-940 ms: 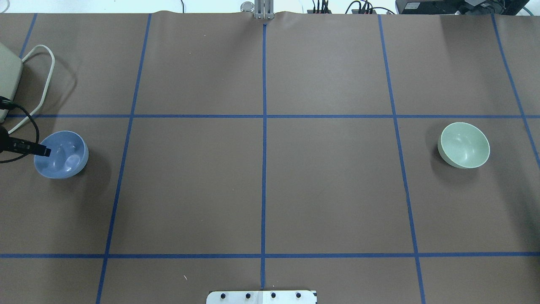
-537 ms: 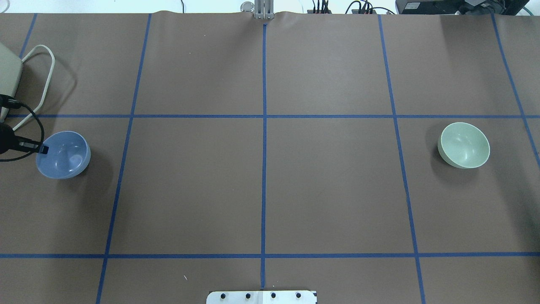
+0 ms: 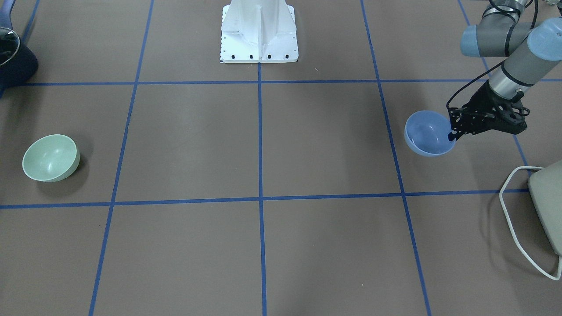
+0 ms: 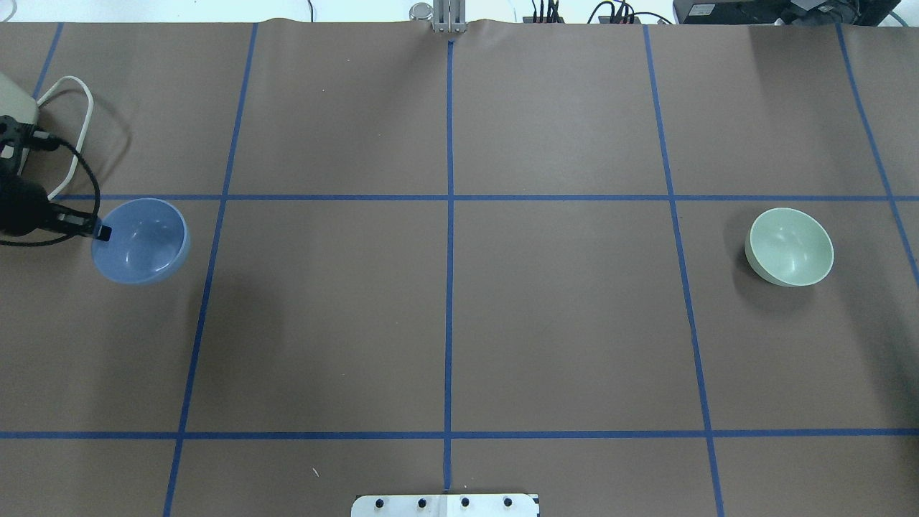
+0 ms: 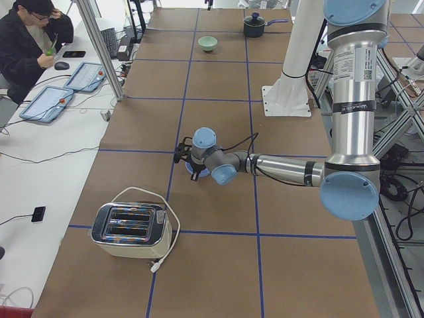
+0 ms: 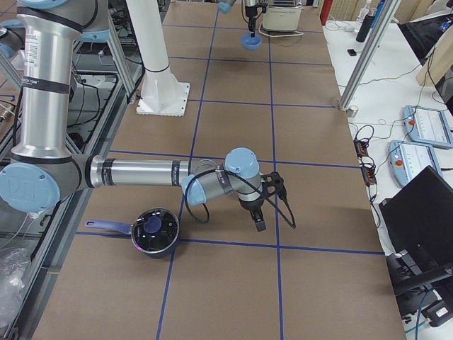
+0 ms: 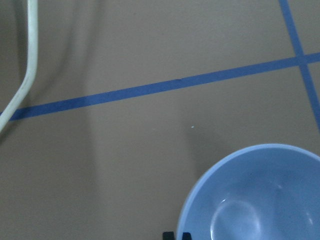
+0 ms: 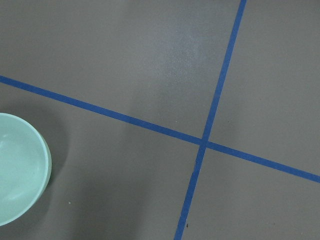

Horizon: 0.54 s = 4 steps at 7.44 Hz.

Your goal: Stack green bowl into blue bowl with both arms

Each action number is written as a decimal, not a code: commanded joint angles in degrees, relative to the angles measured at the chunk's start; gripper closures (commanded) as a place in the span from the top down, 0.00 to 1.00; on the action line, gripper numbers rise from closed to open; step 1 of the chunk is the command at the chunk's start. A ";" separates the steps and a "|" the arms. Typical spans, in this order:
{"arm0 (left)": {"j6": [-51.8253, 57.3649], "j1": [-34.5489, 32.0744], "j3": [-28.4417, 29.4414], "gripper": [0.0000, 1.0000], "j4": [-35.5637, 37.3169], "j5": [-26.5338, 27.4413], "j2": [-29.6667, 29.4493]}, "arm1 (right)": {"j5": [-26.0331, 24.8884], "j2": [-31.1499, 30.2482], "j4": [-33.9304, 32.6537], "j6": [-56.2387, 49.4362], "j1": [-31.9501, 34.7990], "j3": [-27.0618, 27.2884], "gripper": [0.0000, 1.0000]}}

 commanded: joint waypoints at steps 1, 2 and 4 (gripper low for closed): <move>-8.60 1.26 -5.25 0.00 12.61 0.11 -9.71 | 0.00 0.00 0.00 -0.02 0.00 -0.01 1.00; -12.39 5.62 -4.90 0.00 15.67 0.45 -14.72 | 0.00 0.00 0.00 0.07 0.00 -0.01 1.00; -21.71 16.77 -1.41 0.00 24.11 9.03 -28.85 | 0.00 0.08 0.00 0.07 0.00 -0.01 1.00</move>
